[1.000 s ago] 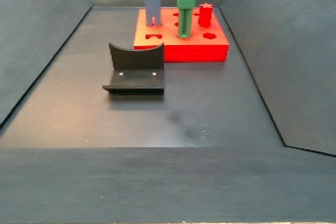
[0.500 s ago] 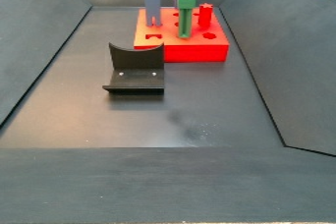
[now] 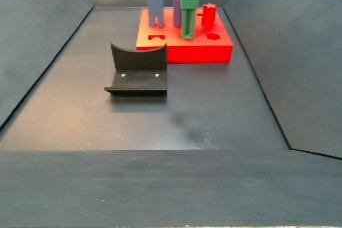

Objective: Pick up the round object. Move up. Move to above the board. Insert the round object.
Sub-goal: Insert the round object.

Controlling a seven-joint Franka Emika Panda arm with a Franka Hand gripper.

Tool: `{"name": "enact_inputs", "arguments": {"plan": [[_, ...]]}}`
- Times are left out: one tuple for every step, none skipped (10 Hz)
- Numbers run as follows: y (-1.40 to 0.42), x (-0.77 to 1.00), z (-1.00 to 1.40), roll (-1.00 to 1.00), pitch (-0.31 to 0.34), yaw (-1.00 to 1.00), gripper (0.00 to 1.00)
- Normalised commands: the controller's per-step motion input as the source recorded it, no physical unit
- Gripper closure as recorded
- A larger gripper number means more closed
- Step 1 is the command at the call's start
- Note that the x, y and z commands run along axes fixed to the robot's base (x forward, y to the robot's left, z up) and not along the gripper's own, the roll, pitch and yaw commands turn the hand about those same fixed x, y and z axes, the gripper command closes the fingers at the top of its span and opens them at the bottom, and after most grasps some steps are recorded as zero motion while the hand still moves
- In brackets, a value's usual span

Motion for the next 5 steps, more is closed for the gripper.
{"name": "enact_inputs", "arguments": {"plan": [[0.0,-0.41,0.0,0.03,-0.073,0.0,1.0],[0.0,-0.48,0.0,0.07,-0.097,0.0,1.0],[0.0,-0.39,0.0,0.06,-0.097,0.0,1.0],[-0.01,-0.07,-0.18,0.01,-0.076,0.0,1.0],[-0.07,0.12,-0.29,0.0,-0.06,0.0,1.0]]}}
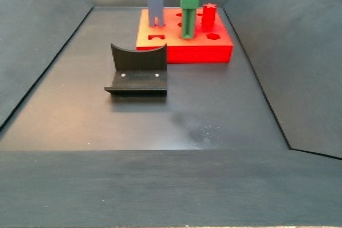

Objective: Pick up the round object. Move up. Move to above the board. Insert the round object.
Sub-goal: Insert the round object.

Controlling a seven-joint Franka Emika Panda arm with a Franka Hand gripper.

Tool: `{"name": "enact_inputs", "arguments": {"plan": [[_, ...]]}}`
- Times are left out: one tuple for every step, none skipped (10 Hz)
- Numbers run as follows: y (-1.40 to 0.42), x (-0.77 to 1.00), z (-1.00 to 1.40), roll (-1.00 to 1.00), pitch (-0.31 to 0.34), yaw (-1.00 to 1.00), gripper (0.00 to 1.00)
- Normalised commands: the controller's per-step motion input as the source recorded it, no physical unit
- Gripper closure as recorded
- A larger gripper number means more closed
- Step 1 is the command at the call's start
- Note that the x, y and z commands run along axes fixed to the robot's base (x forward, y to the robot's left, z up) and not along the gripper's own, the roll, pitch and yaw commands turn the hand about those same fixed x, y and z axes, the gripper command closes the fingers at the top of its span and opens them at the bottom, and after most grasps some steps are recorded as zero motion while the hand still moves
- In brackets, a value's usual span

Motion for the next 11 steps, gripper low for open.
{"name": "enact_inputs", "arguments": {"plan": [[-0.03,0.31,-0.31,0.0,-0.016,0.0,1.0],[0.0,0.41,-0.26,0.03,0.0,0.0,1.0],[0.0,0.39,-0.26,0.04,0.0,0.0,1.0],[0.0,0.29,-0.23,0.05,0.0,0.0,1.0],[0.0,0.09,-0.15,0.08,0.014,0.0,1.0],[0.0,0.0,-0.16,0.1,0.0,0.0,1.0],[0.0,0.0,-0.32,0.08,0.0,0.0,1.0],[0.0,0.02,-0.43,0.1,-0.02,0.0,1.0],[0.0,0.07,-0.49,0.12,-0.011,0.0,1.0],[0.0,0.15,-0.45,0.11,0.0,0.0,1.0],[0.0,0.16,-0.39,0.08,0.0,0.0,1.0]]}}
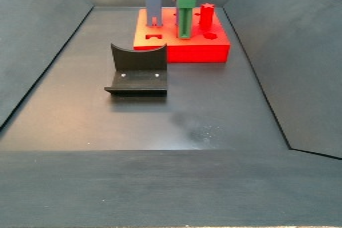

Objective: Pick up the round object. Move up. Move to above the board. Insert the round object.
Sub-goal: Insert the round object.

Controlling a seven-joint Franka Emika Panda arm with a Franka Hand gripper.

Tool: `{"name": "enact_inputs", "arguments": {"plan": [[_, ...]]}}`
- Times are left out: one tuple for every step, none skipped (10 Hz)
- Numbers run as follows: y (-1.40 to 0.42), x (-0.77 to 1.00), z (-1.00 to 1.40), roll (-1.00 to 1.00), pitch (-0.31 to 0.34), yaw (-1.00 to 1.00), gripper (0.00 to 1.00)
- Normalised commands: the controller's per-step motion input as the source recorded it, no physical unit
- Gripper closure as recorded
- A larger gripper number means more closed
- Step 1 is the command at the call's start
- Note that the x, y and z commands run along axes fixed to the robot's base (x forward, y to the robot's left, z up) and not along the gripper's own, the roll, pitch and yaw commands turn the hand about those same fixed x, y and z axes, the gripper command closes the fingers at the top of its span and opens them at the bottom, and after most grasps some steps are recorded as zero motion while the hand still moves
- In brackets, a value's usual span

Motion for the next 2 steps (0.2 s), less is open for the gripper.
{"name": "enact_inputs", "arguments": {"plan": [[0.04,0.0,-0.03,-0.05,0.0,0.0,1.0],[0.0,0.0,0.0,0.0,0.0,0.0,1.0]]}}
